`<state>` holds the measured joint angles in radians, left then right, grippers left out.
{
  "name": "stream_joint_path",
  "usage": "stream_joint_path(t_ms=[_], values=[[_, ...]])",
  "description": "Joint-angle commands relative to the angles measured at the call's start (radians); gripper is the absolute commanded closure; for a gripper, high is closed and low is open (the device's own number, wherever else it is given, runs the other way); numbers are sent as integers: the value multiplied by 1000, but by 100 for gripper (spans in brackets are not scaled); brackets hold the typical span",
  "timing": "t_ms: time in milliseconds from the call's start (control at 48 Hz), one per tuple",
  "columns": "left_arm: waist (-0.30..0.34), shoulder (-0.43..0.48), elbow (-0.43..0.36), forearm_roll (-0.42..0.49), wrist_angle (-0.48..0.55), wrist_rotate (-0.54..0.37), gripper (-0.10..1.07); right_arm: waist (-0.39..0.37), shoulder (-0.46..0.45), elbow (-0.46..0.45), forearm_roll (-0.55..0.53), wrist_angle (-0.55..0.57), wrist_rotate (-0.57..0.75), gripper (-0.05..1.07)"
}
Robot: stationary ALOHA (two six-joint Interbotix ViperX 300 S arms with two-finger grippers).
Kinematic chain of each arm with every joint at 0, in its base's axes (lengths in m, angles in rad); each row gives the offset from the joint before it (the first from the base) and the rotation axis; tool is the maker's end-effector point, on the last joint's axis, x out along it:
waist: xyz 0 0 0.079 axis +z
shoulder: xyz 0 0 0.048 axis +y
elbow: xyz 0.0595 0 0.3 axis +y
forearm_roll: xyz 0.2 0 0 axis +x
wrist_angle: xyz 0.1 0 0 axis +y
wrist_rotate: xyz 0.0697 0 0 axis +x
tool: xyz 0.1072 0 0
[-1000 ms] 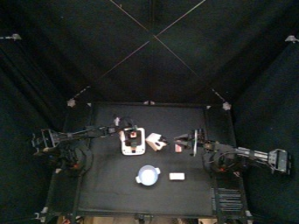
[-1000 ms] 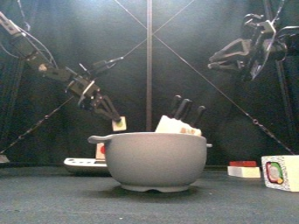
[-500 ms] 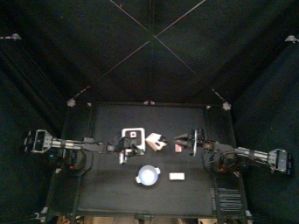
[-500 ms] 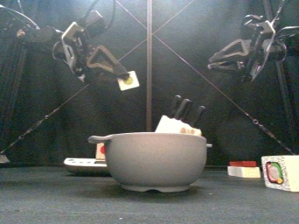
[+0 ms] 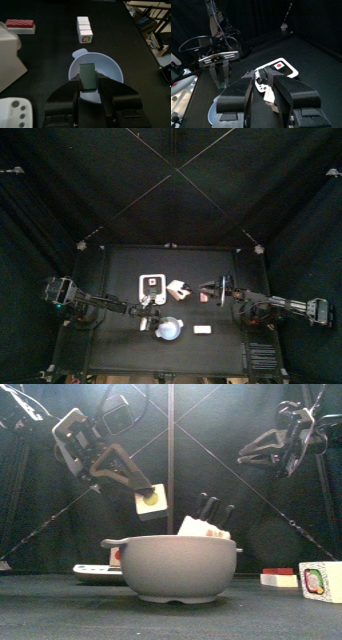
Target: Put sushi piece in bowl
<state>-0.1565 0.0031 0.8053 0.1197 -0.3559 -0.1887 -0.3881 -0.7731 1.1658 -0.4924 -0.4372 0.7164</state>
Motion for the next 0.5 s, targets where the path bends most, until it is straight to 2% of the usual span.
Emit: stream_joint_path(t_ms=[0,479], values=[[-6,20,-38,-3,-8,0,46,-3,3,-11,2,-9,0,34],[-11,35,-40,-32,-6,-2,20,-3,3,-11,3,-8,0,34]])
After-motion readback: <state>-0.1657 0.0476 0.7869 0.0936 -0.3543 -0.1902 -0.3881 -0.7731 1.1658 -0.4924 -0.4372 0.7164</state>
